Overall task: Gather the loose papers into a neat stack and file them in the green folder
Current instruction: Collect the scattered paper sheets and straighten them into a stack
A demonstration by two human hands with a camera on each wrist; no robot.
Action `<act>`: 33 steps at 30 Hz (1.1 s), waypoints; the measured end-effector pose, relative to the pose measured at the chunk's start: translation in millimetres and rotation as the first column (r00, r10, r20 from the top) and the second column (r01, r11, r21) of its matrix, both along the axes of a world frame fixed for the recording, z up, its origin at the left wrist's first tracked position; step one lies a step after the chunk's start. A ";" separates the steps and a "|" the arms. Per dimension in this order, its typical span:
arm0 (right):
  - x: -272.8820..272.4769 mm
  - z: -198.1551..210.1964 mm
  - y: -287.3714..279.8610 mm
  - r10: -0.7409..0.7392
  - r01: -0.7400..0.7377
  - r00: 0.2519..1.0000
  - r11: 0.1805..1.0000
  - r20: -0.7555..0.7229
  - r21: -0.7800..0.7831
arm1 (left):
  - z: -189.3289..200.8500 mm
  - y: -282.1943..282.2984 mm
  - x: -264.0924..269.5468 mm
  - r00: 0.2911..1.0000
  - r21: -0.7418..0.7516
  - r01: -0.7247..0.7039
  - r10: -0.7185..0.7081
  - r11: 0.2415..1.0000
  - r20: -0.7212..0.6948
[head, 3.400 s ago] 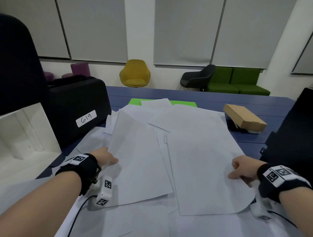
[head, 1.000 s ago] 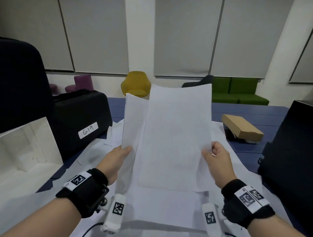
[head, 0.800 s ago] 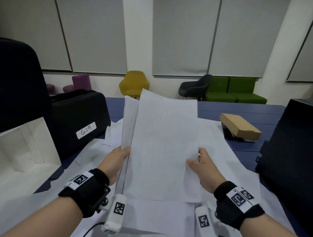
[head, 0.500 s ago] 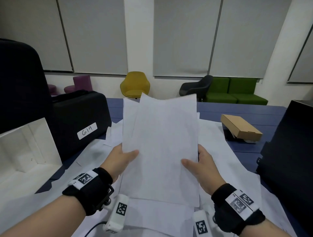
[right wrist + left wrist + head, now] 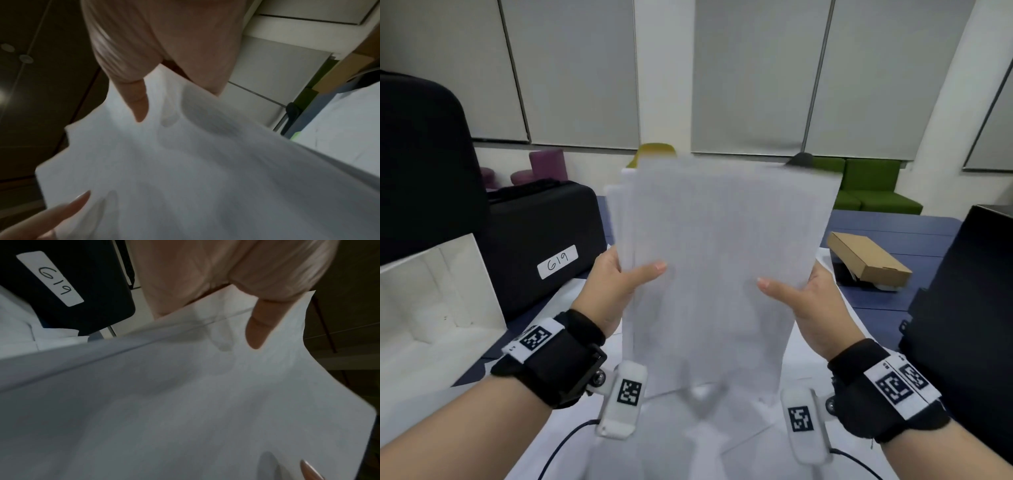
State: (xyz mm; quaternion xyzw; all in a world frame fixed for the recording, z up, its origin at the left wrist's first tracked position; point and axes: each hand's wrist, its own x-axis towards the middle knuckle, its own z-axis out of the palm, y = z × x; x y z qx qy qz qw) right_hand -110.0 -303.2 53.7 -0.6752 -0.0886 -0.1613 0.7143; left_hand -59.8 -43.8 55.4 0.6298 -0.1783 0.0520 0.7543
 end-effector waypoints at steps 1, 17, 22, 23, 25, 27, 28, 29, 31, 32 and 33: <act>-0.5 -0.8 -0.4 0.031 -0.031 0.999 0.999 -0.009 0.015 | -2.0 0.9 -0.1 1.000 0.003 0.014 -0.014 1.000 -0.007; 3.9 -19.6 5.5 -0.008 0.013 0.999 0.992 -0.042 0.123 | -8.3 -13.3 -5.9 0.988 0.140 0.140 -0.128 0.980 -0.091; 0.6 -15.9 5.4 0.033 -0.029 0.998 0.997 -0.046 0.068 | -4.2 -16.3 -7.3 0.989 0.175 0.144 -0.135 0.974 -0.061; 0.4 -14.2 4.1 0.047 -0.044 0.998 0.997 -0.041 0.061 | -3.2 -15.5 -6.9 0.990 0.176 0.137 -0.129 0.975 -0.052; 0.2 -11.5 2.4 0.080 -0.078 0.996 0.996 -0.045 0.037 | -2.8 -13.7 -6.0 0.991 0.154 0.128 -0.120 0.980 -0.059; 0.3 -10.8 5.0 0.129 -0.131 0.989 0.991 -0.072 -0.026 | -4.4 -13.4 -5.7 0.991 0.140 0.125 -0.117 0.982 -0.064; 0.3 -11.3 7.3 0.141 -0.146 0.986 0.988 -0.086 -0.055 | -5.6 -14.3 -5.8 0.992 0.152 0.116 -0.108 0.982 -0.057; 0.6 -11.2 9.5 0.142 -0.148 0.986 0.986 -0.093 -0.070 | -6.8 -15.5 -5.6 0.994 0.164 0.102 -0.096 0.981 -0.046; 1.5 -8.3 12.5 0.125 -0.132 0.988 0.988 -0.086 -0.075 | -6.7 -16.9 -6.1 0.997 0.170 0.073 -0.070 0.983 -0.024; 1.7 -6.0 12.7 0.114 -0.120 0.991 0.990 -0.073 -0.077 | -5.5 -16.7 -6.4 0.998 0.162 0.065 -0.063 0.985 -0.017; 2.0 -4.0 12.1 0.104 -0.108 0.993 0.991 -0.058 -0.072 | -4.0 -15.6 -6.6 0.998 0.147 0.060 -0.058 0.987 -0.013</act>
